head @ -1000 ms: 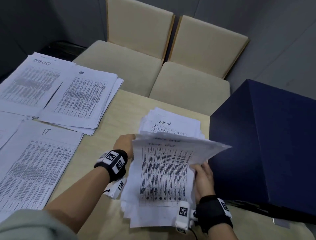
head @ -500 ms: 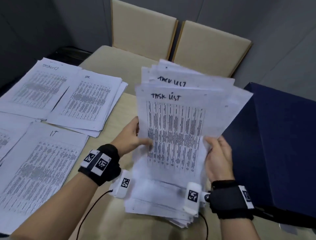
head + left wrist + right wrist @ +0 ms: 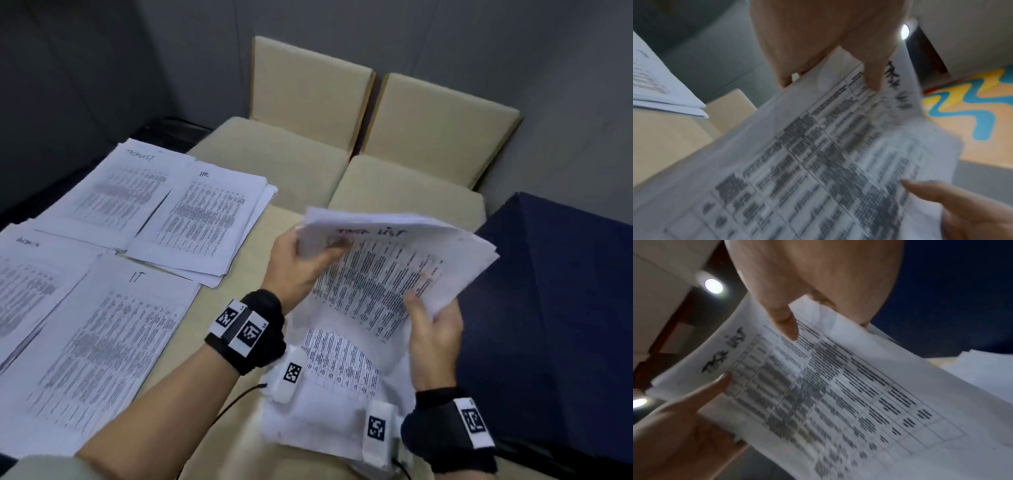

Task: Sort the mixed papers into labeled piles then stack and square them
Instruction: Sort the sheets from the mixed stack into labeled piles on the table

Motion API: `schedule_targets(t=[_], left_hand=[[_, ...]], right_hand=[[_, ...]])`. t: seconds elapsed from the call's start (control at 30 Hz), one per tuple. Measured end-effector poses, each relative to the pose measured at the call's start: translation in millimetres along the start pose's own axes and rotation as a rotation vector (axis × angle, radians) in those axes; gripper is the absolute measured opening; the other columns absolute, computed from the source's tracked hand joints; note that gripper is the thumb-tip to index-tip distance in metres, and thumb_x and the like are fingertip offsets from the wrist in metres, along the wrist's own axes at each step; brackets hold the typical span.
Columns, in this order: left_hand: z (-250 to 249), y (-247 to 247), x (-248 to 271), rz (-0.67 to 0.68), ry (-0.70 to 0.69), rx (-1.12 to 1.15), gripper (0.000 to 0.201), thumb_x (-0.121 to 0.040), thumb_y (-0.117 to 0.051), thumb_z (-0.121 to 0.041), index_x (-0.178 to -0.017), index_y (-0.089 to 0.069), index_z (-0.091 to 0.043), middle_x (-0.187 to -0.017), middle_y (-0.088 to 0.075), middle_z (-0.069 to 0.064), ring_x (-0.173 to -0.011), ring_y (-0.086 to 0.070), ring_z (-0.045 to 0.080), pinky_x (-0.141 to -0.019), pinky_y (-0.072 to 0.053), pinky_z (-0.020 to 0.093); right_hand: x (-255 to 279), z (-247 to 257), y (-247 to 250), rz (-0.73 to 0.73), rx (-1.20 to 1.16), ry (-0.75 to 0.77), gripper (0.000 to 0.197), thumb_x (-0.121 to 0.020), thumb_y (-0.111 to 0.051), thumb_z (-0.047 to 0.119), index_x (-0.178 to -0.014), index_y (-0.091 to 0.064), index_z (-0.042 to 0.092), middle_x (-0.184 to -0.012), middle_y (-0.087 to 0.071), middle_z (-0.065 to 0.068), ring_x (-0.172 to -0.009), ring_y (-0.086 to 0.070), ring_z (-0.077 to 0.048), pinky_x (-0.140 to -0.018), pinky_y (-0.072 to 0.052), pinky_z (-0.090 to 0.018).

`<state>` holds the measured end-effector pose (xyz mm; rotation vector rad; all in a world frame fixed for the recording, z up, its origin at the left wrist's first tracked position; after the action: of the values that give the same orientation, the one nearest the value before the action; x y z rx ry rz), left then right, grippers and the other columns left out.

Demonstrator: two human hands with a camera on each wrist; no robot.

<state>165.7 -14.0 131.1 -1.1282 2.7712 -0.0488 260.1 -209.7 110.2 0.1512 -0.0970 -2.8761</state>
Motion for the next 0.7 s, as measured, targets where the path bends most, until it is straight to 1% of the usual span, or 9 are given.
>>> schedule_targets(t=[0.1,0.2,0.27,0.37,0.4,0.5,0.57,0.6,0.7], left_hand=[[-6,-12,2,-0.014,-0.044,-0.003,0.021,-0.087,-0.070,-0.009,-0.107,-0.068,-0.013,-0.094,-0.074,-0.005,-0.088,-0.069,0.006,-0.075,-0.052,0.018],[-11,-10,0,-0.087,-0.078,0.099,0.030,-0.088,-0.069,-0.010,-0.116,-0.059,-0.006,-0.106,-0.069,0.006,-0.098,-0.068,0.015,-0.081,-0.057,0.029],[-1,-7,-2,-0.092,-0.023,0.096,0.040,-0.087,-0.072,-0.015,-0.119,-0.051,-0.005,-0.111,-0.066,0.007,-0.100,-0.067,0.013,-0.083,-0.059,0.035],[35,-3,1,0.055,0.149,-0.116,0.031,-0.087,-0.071,-0.027,-0.111,-0.060,-0.012,-0.106,-0.069,0.002,-0.092,-0.069,0.014,-0.081,-0.059,0.038],[47,1,4,0.102,0.190,-0.177,0.024,-0.089,-0.069,-0.031,-0.105,-0.064,-0.014,-0.101,-0.071,0.002,-0.089,-0.069,0.015,-0.080,-0.058,0.039],[67,20,19,0.131,0.266,-0.221,0.030,-0.092,-0.063,-0.039,-0.108,-0.067,-0.013,-0.102,-0.072,0.006,-0.093,-0.069,0.023,-0.085,-0.057,0.047],[68,29,29,0.133,0.277,-0.199,0.031,-0.095,-0.060,-0.038,-0.111,-0.063,-0.012,-0.101,-0.070,0.004,-0.093,-0.069,0.020,-0.086,-0.057,0.044],[66,32,34,0.135,0.282,-0.201,0.027,-0.096,-0.059,-0.037,-0.108,-0.063,-0.013,-0.096,-0.069,-0.001,-0.088,-0.068,0.015,-0.085,-0.058,0.042],[56,48,37,0.036,0.252,-0.192,0.012,-0.099,-0.056,-0.029,-0.096,-0.062,-0.019,-0.074,-0.064,-0.017,-0.070,-0.061,0.000,-0.073,-0.056,0.032]], right_hand=[[5,2,-6,0.002,-0.015,0.005,0.025,-0.094,-0.060,0.000,-0.113,-0.063,0.016,-0.097,-0.073,0.020,-0.095,-0.066,0.008,-0.082,-0.050,-0.013],[-1,12,1,-0.059,-0.015,0.089,0.027,-0.093,-0.062,0.000,-0.119,-0.059,0.007,-0.104,-0.068,0.012,-0.095,-0.065,0.008,-0.079,-0.049,-0.008],[-4,-1,6,-0.069,0.051,0.057,0.027,-0.092,-0.064,0.003,-0.118,-0.057,0.008,-0.102,-0.066,0.012,-0.090,-0.064,0.010,-0.077,-0.049,-0.008],[2,-36,6,0.033,0.173,-0.146,0.016,-0.094,-0.064,0.014,-0.105,-0.059,0.005,-0.089,-0.063,-0.001,-0.084,-0.063,-0.022,-0.071,-0.051,-0.021],[5,-46,6,0.041,0.180,-0.192,0.019,-0.095,-0.063,0.019,-0.100,-0.058,0.002,-0.083,-0.060,-0.005,-0.078,-0.059,-0.027,-0.067,-0.048,-0.026],[6,-42,2,0.043,0.154,-0.148,0.027,-0.098,-0.058,0.027,-0.112,-0.057,0.003,-0.097,-0.064,-0.005,-0.089,-0.063,-0.014,-0.079,-0.050,-0.031],[4,-25,-7,0.084,0.106,-0.104,0.015,-0.100,-0.054,0.017,-0.114,-0.058,0.013,-0.096,-0.065,0.004,-0.082,-0.062,0.007,-0.075,-0.049,-0.024],[4,-15,-14,0.094,0.079,-0.074,0.016,-0.100,-0.053,0.012,-0.116,-0.058,0.013,-0.095,-0.065,0.006,-0.079,-0.062,0.011,-0.073,-0.051,-0.021],[4,-9,-39,0.176,0.039,-0.041,0.027,-0.098,-0.055,0.007,-0.126,-0.055,0.009,-0.110,-0.067,0.001,-0.096,-0.065,0.000,-0.088,-0.053,-0.020]])
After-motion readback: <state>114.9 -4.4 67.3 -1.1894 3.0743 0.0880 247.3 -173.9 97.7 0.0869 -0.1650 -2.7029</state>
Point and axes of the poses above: each hand's wrist, its own x-axis away from the middle knuckle, its own y-axis out of the back of the hand, z = x × y, the point moved 4 cm from there along -x, towards the middle knuckle
